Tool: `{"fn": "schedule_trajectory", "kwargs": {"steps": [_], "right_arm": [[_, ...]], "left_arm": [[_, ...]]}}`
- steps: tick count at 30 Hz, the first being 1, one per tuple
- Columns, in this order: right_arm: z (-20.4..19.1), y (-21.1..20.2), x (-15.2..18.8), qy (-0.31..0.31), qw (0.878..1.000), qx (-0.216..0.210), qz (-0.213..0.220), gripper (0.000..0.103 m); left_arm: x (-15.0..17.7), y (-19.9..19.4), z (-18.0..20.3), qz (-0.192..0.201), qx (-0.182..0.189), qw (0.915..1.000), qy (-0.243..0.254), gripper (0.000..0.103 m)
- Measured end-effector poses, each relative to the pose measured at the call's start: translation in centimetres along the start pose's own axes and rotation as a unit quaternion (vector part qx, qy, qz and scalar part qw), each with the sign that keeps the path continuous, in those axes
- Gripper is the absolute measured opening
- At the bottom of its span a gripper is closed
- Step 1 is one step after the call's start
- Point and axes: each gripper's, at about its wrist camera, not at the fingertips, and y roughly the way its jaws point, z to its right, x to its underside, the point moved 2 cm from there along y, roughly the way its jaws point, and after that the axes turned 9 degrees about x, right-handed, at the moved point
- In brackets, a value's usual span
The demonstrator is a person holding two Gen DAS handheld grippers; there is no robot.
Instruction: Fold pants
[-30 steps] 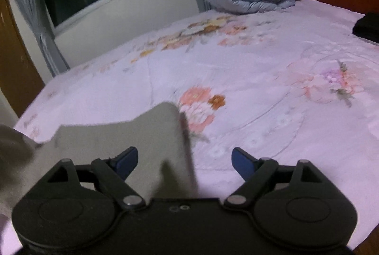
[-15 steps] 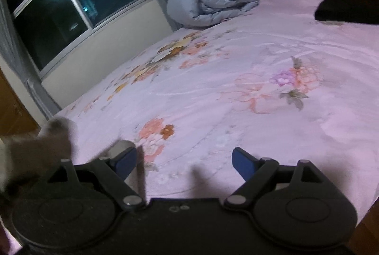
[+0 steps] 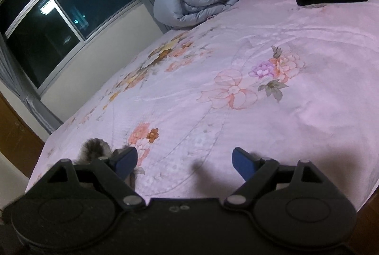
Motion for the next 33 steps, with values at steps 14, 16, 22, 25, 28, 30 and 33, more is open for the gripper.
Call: {"fn": "schedule_trajectory", "kwargs": {"steps": [14, 16, 22, 25, 28, 30, 33], "right_arm": [[-2.2, -2.0, 0.5, -0.057, 0.998, -0.009, 0.018, 0.081], [-3.7, -2.4, 1.1, -0.08, 0.996, -0.021, 0.02, 0.08], [-11.4, -2.5, 3.2, -0.193, 0.977, -0.092, -0.009, 0.044], [-17.2, -2.3, 4.3, -0.279, 0.954, -0.111, -0.001, 0.033], [-20.5, -0.4, 5.5, -0.33, 0.939, -0.09, -0.022, 0.032], [-20.3, 0.7, 6.6, -0.352, 0.933, -0.064, -0.043, 0.028], [-16.7, 1.0, 8.3, -0.365, 0.928, -0.03, -0.069, 0.019]], "left_arm": [[8.0, -13.7, -9.1, 0.074, -0.096, 0.9385, -0.323, 0.103], [9.8, -14.3, -9.8, 0.062, -0.113, 0.9314, -0.34, 0.103], [14.4, -14.9, -11.8, 0.039, -0.144, 0.9015, -0.406, 0.103], [16.1, -14.1, -12.7, 0.029, -0.155, 0.889, -0.43, 0.103], [17.1, -12.3, -13.9, 0.007, -0.162, 0.8778, -0.451, 0.103], [18.2, -12.5, -14.2, -0.003, -0.166, 0.868, -0.468, 0.103], [20.0, -12.2, -14.7, -0.009, -0.157, 0.8525, -0.499, 0.103]]}}
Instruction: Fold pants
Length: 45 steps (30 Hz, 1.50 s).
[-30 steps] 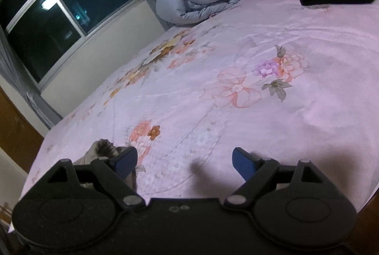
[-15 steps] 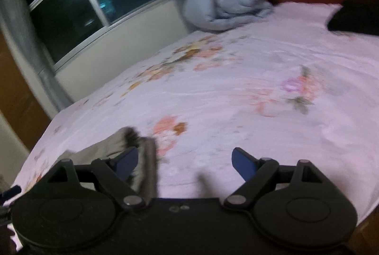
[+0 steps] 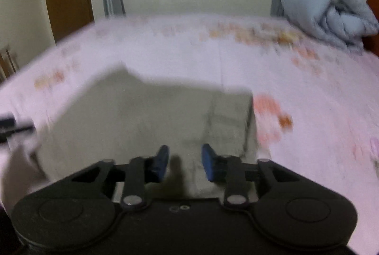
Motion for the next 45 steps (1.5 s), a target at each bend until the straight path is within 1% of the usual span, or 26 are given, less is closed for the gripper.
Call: {"fn": "schedule_trajectory", "kwargs": {"steps": [2, 4, 6, 7, 9, 10, 11, 12, 13, 16, 17, 19, 20, 21, 23, 25, 26, 29, 31, 33, 35, 36, 40, 42, 43, 45], "right_arm": [[1.0, -0.7, 1.0, 0.017, 1.0, -0.003, 0.008, 0.019], [1.8, -2.5, 0.1, 0.049, 0.998, -0.012, 0.041, 0.018], [2.0, -3.9, -1.1, 0.058, 0.996, 0.014, 0.073, 0.028], [1.9, -3.9, -1.7, 0.054, 0.995, 0.007, 0.078, 0.028], [1.1, -3.0, -2.6, 0.043, 0.996, -0.016, 0.073, 0.028], [0.6, -2.1, -2.5, 0.034, 0.997, -0.03, 0.06, 0.028], [0.4, -0.9, -2.2, 0.024, 0.998, -0.033, 0.037, 0.027], [0.5, 0.5, -1.5, 0.018, 1.0, -0.017, 0.004, 0.024], [1.0, 1.2, -0.7, 0.028, 0.999, -0.014, -0.006, 0.023], [2.6, -0.4, -0.4, 0.064, 0.997, -0.031, 0.023, 0.023], [3.0, -1.6, -0.7, 0.076, 0.995, -0.033, 0.048, 0.03], [4.1, -3.0, -1.3, 0.098, 0.991, -0.033, 0.088, 0.071], [4.9, -3.0, -1.5, 0.112, 0.989, -0.032, 0.092, 0.097], [5.8, -2.7, -1.6, 0.131, 0.987, -0.039, 0.089, 0.096], [8.4, -1.0, -1.7, 0.195, 0.977, -0.068, 0.058, 0.096], [10.6, 0.8, -1.3, 0.259, 0.961, -0.091, 0.02, 0.096], [11.5, 1.8, -0.9, 0.29, 0.951, -0.112, 0.002, 0.096], [12.9, 3.8, 0.1, 0.333, 0.931, -0.147, -0.024, 0.096], [13.0, 4.4, 0.8, 0.342, 0.925, -0.161, -0.037, 0.096], [13.1, 5.9, 1.2, 0.357, 0.913, -0.187, -0.063, 0.096], [13.3, 7.0, 1.6, 0.369, 0.907, -0.192, -0.069, 0.097], [13.5, 7.4, 1.7, 0.376, 0.902, -0.2, -0.068, 0.098], [13.2, 8.3, 1.4, 0.39, 0.879, -0.264, -0.076, 0.098], [12.6, 8.7, 1.4, 0.388, 0.866, -0.3, -0.091, 0.098], [12.3, 8.9, 1.4, 0.385, 0.866, -0.303, -0.097, 0.098], [12.0, 9.3, 1.3, 0.384, 0.863, -0.312, -0.099, 0.098]], "left_arm": [[0.4, 0.6, -0.6, -0.005, 0.002, 1.0, -0.008, 0.103], [0.4, 0.7, -0.9, -0.006, 0.004, 0.9999, -0.014, 0.103], [0.1, 1.0, -0.8, -0.002, 0.014, 0.9997, -0.018, 0.103], [-0.1, 1.2, -0.7, -0.003, 0.015, 0.9997, -0.019, 0.103], [-0.3, 1.6, -0.2, -0.006, 0.02, 0.9996, -0.021, 0.103], [-0.5, 1.7, 0.1, -0.007, 0.022, 0.9995, -0.021, 0.103], [-0.6, 1.9, 0.3, -0.009, 0.023, 0.9995, -0.021, 0.103], [-0.6, 2.0, 0.6, -0.012, 0.024, 0.9995, -0.019, 0.103], [-0.7, 2.0, 0.8, -0.016, 0.02, 0.9995, -0.017, 0.103], [-0.8, 2.2, 1.0, -0.021, 0.019, 0.9994, -0.019, 0.103], [-0.8, 2.3, 1.1, -0.023, 0.02, 0.9994, -0.018, 0.103], [-1.1, 2.7, 1.7, -0.025, 0.025, 0.9992, -0.019, 0.103], [-1.2, 2.9, 1.9, -0.024, 0.028, 0.9992, -0.018, 0.103], [-1.4, 3.1, 2.2, -0.023, 0.031, 0.9991, -0.016, 0.103], [-1.7, 3.8, 2.7, -0.022, 0.036, 0.9989, -0.018, 0.103], [-1.9, 4.5, 3.1, -0.029, 0.038, 0.9986, -0.023, 0.103], [-2.0, 5.0, 3.2, -0.032, 0.041, 0.9983, -0.024, 0.103], [-2.4, 6.4, 2.9, -0.039, 0.059, 0.9966, -0.043, 0.103], [-2.6, 7.6, 2.3, -0.05, 0.084, 0.9929, -0.068, 0.103], [-2.9, 9.3, 1.8, -0.074, 0.12, 0.9851, -0.098, 0.103], [-2.8, 11.1, 1.2, -0.095, 0.172, 0.9715, -0.133, 0.103], [-2.7, 11.8, 1.0, -0.102, 0.184, 0.9666, -0.146, 0.103], [-2.6, 13.3, 0.5, -0.111, 0.238, 0.9495, -0.172, 0.103], [-2.3, 13.7, 0.7, -0.117, 0.271, 0.9373, -0.186, 0.103], [-2.3, 14.0, 1.0, -0.12, 0.275, 0.936, -0.185, 0.103], [-2.2, 14.4, 1.6, -0.122, 0.272, 0.9387, -0.173, 0.103]]}}
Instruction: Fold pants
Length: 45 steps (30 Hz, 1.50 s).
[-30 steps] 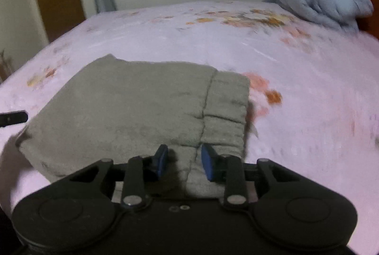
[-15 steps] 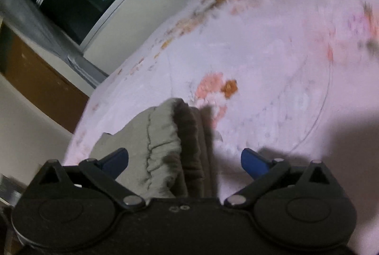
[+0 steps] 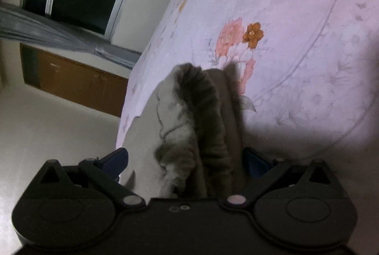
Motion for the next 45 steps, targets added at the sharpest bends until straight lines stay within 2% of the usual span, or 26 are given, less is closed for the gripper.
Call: {"fn": "schedule_trajectory", "kwargs": {"steps": [2, 3, 4, 6, 7, 8, 9, 10, 12, 15, 18, 22, 26, 30, 37, 39, 40, 42, 44, 45], "right_arm": [[0.2, 0.5, -0.2, 0.009, 1.0, -0.007, -0.002, 0.098], [0.2, 0.7, -0.3, 0.009, 1.0, -0.004, -0.005, 0.098], [0.0, 1.0, -0.3, 0.002, 1.0, 0.001, -0.007, 0.098], [-1.1, 1.7, 0.0, -0.026, 0.999, 0.013, -0.019, 0.096], [-1.6, 1.9, 0.2, -0.039, 0.999, 0.017, -0.024, 0.094], [-2.0, 2.1, 0.4, -0.052, 0.998, 0.03, -0.024, 0.086], [-2.2, 2.1, 0.5, -0.061, 0.997, 0.05, -0.024, 0.069], [-2.1, 2.1, 0.5, -0.06, 0.996, 0.065, -0.024, 0.057], [-2.4, 1.4, 0.6, -0.071, 0.996, 0.059, -0.02, 0.044], [-4.2, 0.4, 0.7, -0.11, 0.992, 0.058, -0.007, 0.04], [-7.0, -0.6, 0.5, -0.152, 0.987, 0.05, 0.001, 0.039], [-10.7, -0.2, -1.4, -0.193, 0.981, 0.036, -0.002, 0.039], [-13.4, 1.7, -4.0, -0.215, 0.976, 0.013, -0.005, 0.039], [-15.3, 5.0, -6.3, -0.231, 0.973, 0.008, -0.013, 0.039], [-13.9, 10.7, -8.7, -0.217, 0.976, 0.007, -0.035, 0.039], [-12.0, 12.6, -8.8, -0.2, 0.978, 0.024, -0.046, 0.039], [-10.9, 13.3, -8.8, -0.196, 0.978, 0.042, -0.049, 0.039], [-8.1, 14.3, -8.4, -0.175, 0.981, 0.062, -0.057, 0.038], [-6.2, 13.6, -8.1, -0.148, 0.987, 0.038, -0.047, 0.037], [-5.9, 13.2, -7.9, -0.142, 0.988, 0.035, -0.042, 0.036]], "left_arm": [[0.1, 0.5, 0.2, 0.001, -0.007, 0.9999, 0.007, 0.103], [0.2, 0.5, 0.2, 0.004, -0.009, 0.9999, 0.009, 0.097], [0.3, 0.6, 0.4, 0.007, -0.016, 0.9998, 0.011, 0.071], [0.4, 0.7, 0.5, 0.005, -0.028, 0.9995, 0.011, 0.058], [0.6, 0.6, 0.6, 0.01, -0.026, 0.9995, 0.013, 0.048], [0.7, 0.5, 0.7, 0.013, -0.021, 0.9996, 0.01, 0.042], [0.8, 0.2, 0.6, 0.021, -0.015, 0.9997, 0.002, 0.03], [0.8, 0.0, 0.6, 0.027, -0.009, 0.9996, -0.003, 0.025], [1.1, -0.5, 1.1, 0.036, -0.003, 0.9993, 0.003, 0.024], [1.1, -1.4, 2.0, 0.047, 0.005, 0.9988, 0.01, 0.023], [0.6, -3.1, 3.2, 0.064, 0.02, 0.9975, 0.022, 0.023], [-1.8, -5.5, 3.5, 0.092, 0.024, 0.9951, 0.029, 0.023], [-4.5, -7.1, 2.4, 0.116, 0.021, 0.9926, 0.032, 0.023], [-7.3, -6.7, 1.0, 0.126, 0.005, 0.9916, 0.032, 0.023], [-10.7, -3.1, -3.5, 0.119, -0.016, 0.9927, 0.009, 0.023], [-10.3, -1.6, -5.7, 0.107, -0.033, 0.9937, -0.004, 0.023], [-9.9, -0.8, -6.7, 0.102, -0.034, 0.9941, -0.01, 0.029], [-8.9, 0.1, -8.4, 0.097, -0.018, 0.9946, -0.032, 0.038], [-8.5, -0.1, -9.0, 0.107, 0.009, 0.9935, -0.037, 0.04], [-8.3, -0.3, -9.1, 0.105, 0.011, 0.9936, -0.039, 0.042]]}}
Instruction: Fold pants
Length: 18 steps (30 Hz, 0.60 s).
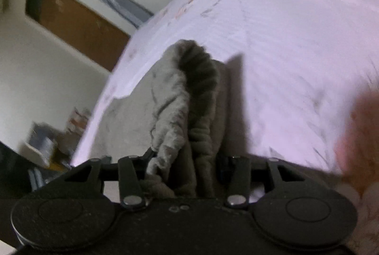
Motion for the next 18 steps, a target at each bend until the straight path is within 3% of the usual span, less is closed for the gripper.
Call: {"fn": "schedule_trajectory", "kwargs": {"steps": [2, 4, 6, 8, 11, 15, 18], "right_arm": [[0.1, -1.0, 0.6, -0.003, 1.0, 0.0, 0.006, 0.038], [0.2, -2.4, 0.8, 0.001, 1.0, 0.005, 0.008, 0.042], [0.3, -4.8, 1.0, 0.001, 0.999, 0.029, 0.026, 0.059], [0.0, -7.6, 0.8, -0.011, 0.993, 0.091, 0.079, 0.074], [-4.6, -10.1, 1.6, -0.108, 0.974, 0.147, 0.136, 0.073], [-11.6, -7.2, 3.3, -0.233, 0.944, 0.186, 0.141, 0.076], [-13.1, -2.9, 4.5, -0.311, 0.907, 0.263, 0.109, 0.082]], "left_arm": [[-0.1, -1.0, 0.4, -0.007, -0.011, 0.9998, 0.018, 0.053], [0.1, -2.7, 1.2, 0.002, -0.053, 0.997, 0.057, 0.085], [-0.1, -4.6, 2.4, 0.016, -0.124, 0.9866, 0.106, 0.1], [-0.1, -6.0, 4.0, 0.023, -0.165, 0.974, 0.153, 0.1], [0.4, -6.1, 6.5, 0.033, -0.178, 0.967, 0.179, 0.1], [2.0, -4.5, 9.3, 0.009, -0.166, 0.9621, 0.217, 0.101], [3.4, -2.2, 8.7, -0.039, -0.221, 0.9444, 0.241, 0.102]]}}
